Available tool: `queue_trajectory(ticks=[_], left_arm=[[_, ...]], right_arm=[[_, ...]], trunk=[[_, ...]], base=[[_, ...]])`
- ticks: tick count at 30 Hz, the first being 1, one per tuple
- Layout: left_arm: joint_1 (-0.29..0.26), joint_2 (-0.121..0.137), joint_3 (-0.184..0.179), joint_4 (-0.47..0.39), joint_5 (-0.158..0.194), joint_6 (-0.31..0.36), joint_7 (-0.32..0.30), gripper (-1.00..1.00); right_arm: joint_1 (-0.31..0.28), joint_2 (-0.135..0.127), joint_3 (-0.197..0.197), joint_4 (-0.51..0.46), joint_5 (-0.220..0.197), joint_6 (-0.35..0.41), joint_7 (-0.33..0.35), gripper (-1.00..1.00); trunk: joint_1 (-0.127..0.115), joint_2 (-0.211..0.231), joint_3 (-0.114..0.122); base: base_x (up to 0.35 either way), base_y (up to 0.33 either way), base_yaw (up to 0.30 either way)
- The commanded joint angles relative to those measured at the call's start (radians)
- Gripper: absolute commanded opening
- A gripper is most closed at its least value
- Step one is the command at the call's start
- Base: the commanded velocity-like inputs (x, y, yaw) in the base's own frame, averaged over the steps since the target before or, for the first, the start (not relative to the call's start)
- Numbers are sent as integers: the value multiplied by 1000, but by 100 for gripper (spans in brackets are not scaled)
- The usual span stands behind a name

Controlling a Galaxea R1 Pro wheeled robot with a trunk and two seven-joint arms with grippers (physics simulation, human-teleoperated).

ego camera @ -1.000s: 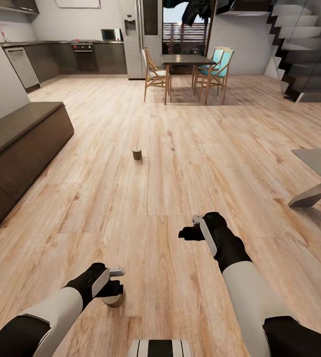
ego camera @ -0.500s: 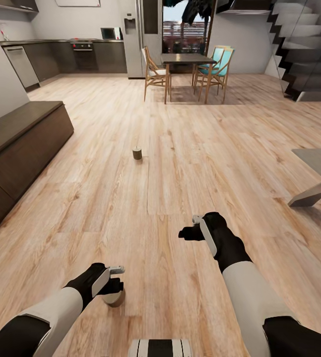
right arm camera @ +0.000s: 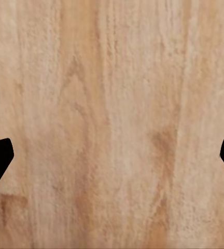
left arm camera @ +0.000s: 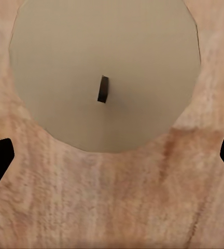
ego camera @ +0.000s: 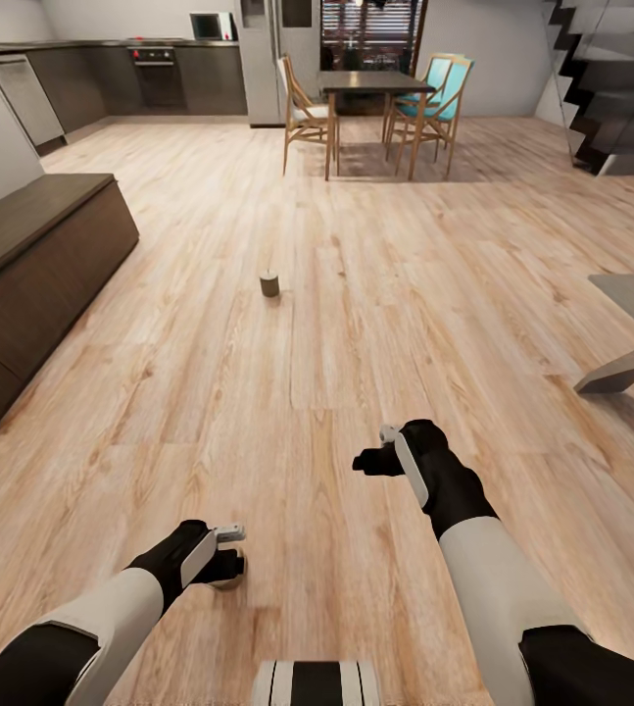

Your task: Place each of the two pumpkins and all three candles from the living room inside a cabinet in the living room (use any cabinet), then make sure every cabinet is closed, and position the cauldron so it is next to a table in the living room.

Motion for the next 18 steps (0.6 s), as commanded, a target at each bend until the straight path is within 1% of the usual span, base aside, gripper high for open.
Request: queue_trajectory(ticks=[1, 3, 17, 18], left_arm=[[0, 0, -5, -2, 11, 4, 8, 100], [0, 0, -5, -2, 11, 4, 8, 100], [0, 0, -4, -2, 11, 3, 8, 100], [0, 0, -4, -2, 11, 3, 8, 100]], right_arm=[[0, 0, 1, -1, -2, 4, -1, 100], [0, 0, 1, -1, -2, 4, -1, 100], [0, 0, 1, -1, -2, 4, -1, 100], [0, 0, 1, -1, -2, 4, -1, 100]], trunk=[[0, -1, -5], [1, -1, -12], [1, -1, -12], [2, -1, -16]], base=[[0, 0, 0], [0, 0, 0], [0, 0, 0], [0, 0, 0]])
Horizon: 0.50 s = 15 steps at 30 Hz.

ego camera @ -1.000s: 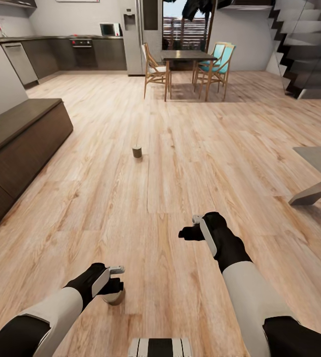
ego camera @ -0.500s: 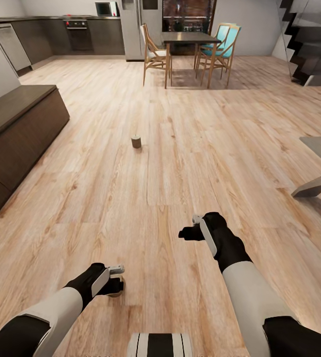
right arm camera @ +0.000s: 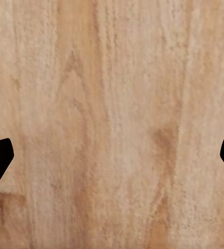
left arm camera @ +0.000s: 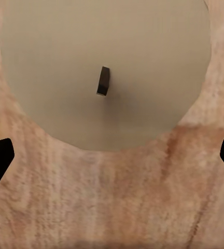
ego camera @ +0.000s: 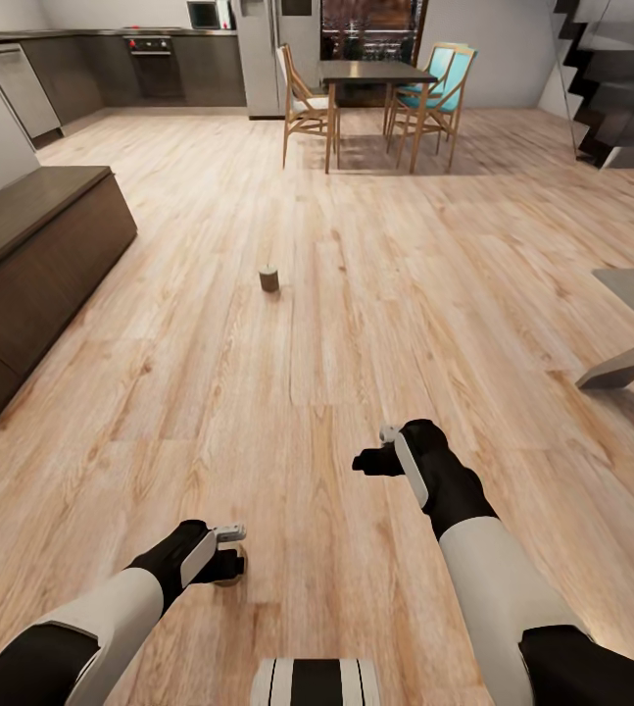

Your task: Place each of the two pumpkins and all three candles from the living room inside a cabinet in the living room (use any cabinet), then make sure every cabinet is closed, and position the cauldron so it is next to a table in the living room.

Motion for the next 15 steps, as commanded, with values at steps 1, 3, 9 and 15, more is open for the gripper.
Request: queue_trajectory(ticks=[1, 3, 9, 15], left_arm=[[0, 0, -6, -2, 11, 5, 8, 100], [0, 0, -6, -2, 11, 5, 8, 100], [0, 0, -5, -2, 11, 5, 8, 100], [0, 0, -5, -2, 11, 5, 8, 100]], right_arm=[[0, 0, 1, -1, -3, 4, -1, 100], [0, 0, 1, -1, -3, 4, -1, 100], [0, 0, 2, -1, -2, 4, -1, 100], [0, 0, 2, -1, -3, 4, -1, 100]], trunk=[[0, -1, -5], [1, -1, -12], [1, -1, -12], [1, -1, -12]], base=[[0, 0, 0], [0, 0, 0], [0, 0, 0], [0, 0, 0]])
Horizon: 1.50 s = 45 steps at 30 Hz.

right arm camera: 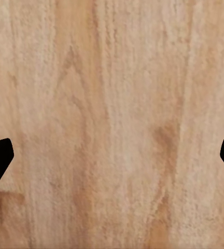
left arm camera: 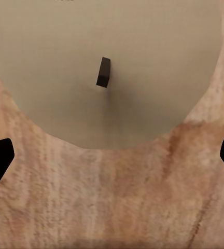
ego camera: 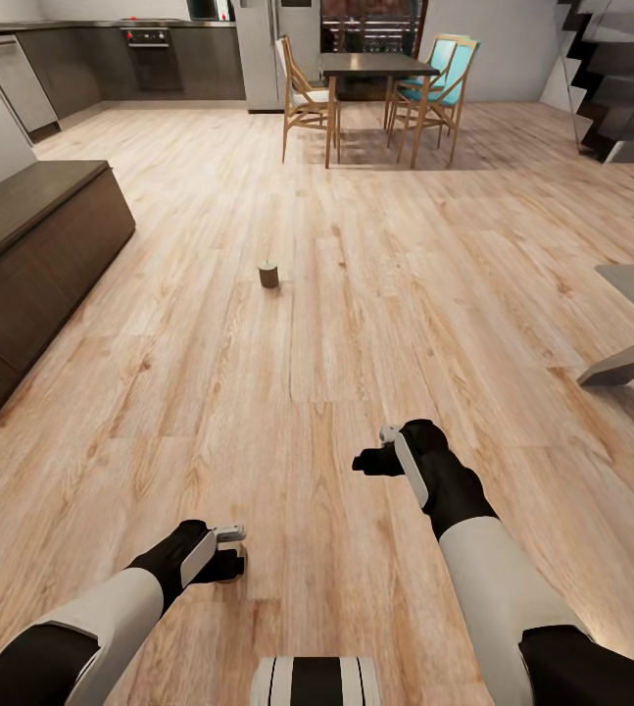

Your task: Place each of the two pumpkins and all three candles from the living room inside a cabinet in the living room (use any cabinet), then make sure every cabinet is closed, and position the cauldron so it is next to a table in the living room.

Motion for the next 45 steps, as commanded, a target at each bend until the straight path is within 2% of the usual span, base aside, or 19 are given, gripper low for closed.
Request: queue_trajectory(ticks=[1, 4, 8, 22, 30, 45], left_arm=[[0, 0, -6, -2, 11, 4, 8, 100], [0, 0, -6, -2, 10, 3, 8, 100], [0, 0, -6, -2, 10, 4, 8, 100], [0, 1, 12, 0, 9, 4, 8, 100], [0, 6, 12, 0, 9, 4, 8, 100], [0, 7, 12, 0, 9, 3, 8, 100]], right_arm=[[0, 0, 1, -1, -2, 4, -1, 100], [0, 0, 1, -1, -2, 4, -1, 100], [0, 0, 1, -1, -2, 4, -1, 100], [0, 1, 1, -1, -3, 4, -1, 100], [0, 0, 1, -1, -2, 4, -1, 100], [0, 1, 2, -1, -3, 4, -1, 100]], trunk=[[0, 0, -1], [0, 0, -1], [2, -1, -16], [2, -1, -16], [2, -1, -16], [2, -1, -16]], base=[[0, 0, 0], [0, 0, 0], [0, 0, 0], [7, 0, 0], [198, 0, 0], [11, 0, 0]])
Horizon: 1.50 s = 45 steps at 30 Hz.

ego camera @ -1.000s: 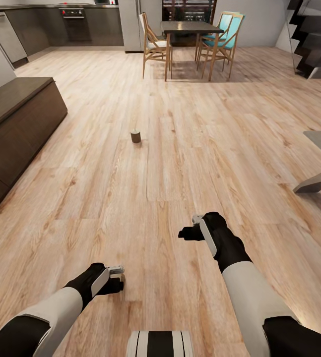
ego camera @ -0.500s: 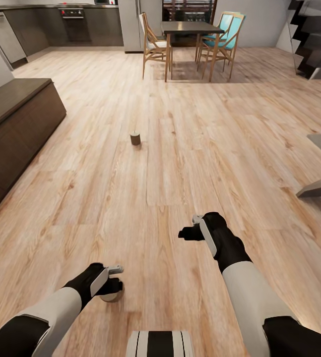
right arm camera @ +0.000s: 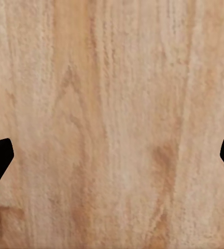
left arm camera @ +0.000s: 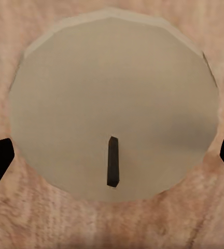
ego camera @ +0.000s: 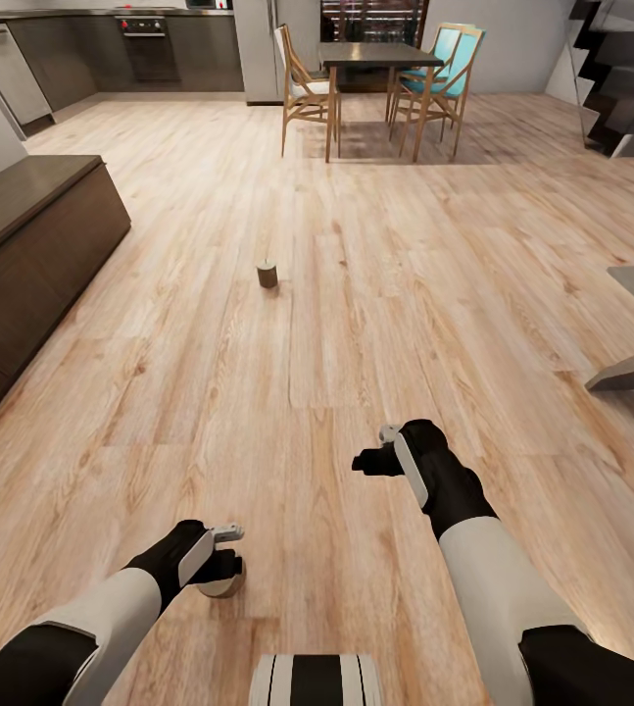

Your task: Place each of the two pumpkins and all three candles from the living room inside a cabinet in the living room (use any cabinet), then make sure every cabinet is closed, and position the cauldron so it is next to a table in the living room.

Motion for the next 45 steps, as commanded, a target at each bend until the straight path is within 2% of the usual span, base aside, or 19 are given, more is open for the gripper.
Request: queue_trajectory(ticks=[1, 6, 28, 38, 39, 45], left_arm=[[0, 0, -6, -2, 11, 4, 8, 100], [0, 0, -6, -2, 11, 4, 8, 100], [0, 0, -6, -3, 11, 3, 8, 100], [0, 0, -6, -3, 11, 3, 8, 100], [0, 0, -6, -2, 11, 3, 8, -100], [0, 0, -7, -2, 10, 1, 9, -100]], right_arm=[[0, 0, 1, -1, -2, 4, -1, 100], [0, -1, 1, -1, -2, 4, -1, 100], [0, 0, 1, -1, -2, 4, -1, 100], [0, 0, 1, -1, -2, 4, -1, 100], [0, 0, 1, -1, -2, 4, -1, 100], [0, 0, 1, -1, -2, 4, -1, 100]], trunk=[[0, 0, -1], [2, -1, -20], [2, -1, -20], [2, -1, -20], [2, -1, -20], [2, -1, -20]], base=[[0, 0, 0], [0, 0, 0], [1, 0, 0], [98, 0, 0], [8, 0, 0], [1, 0, 0]])
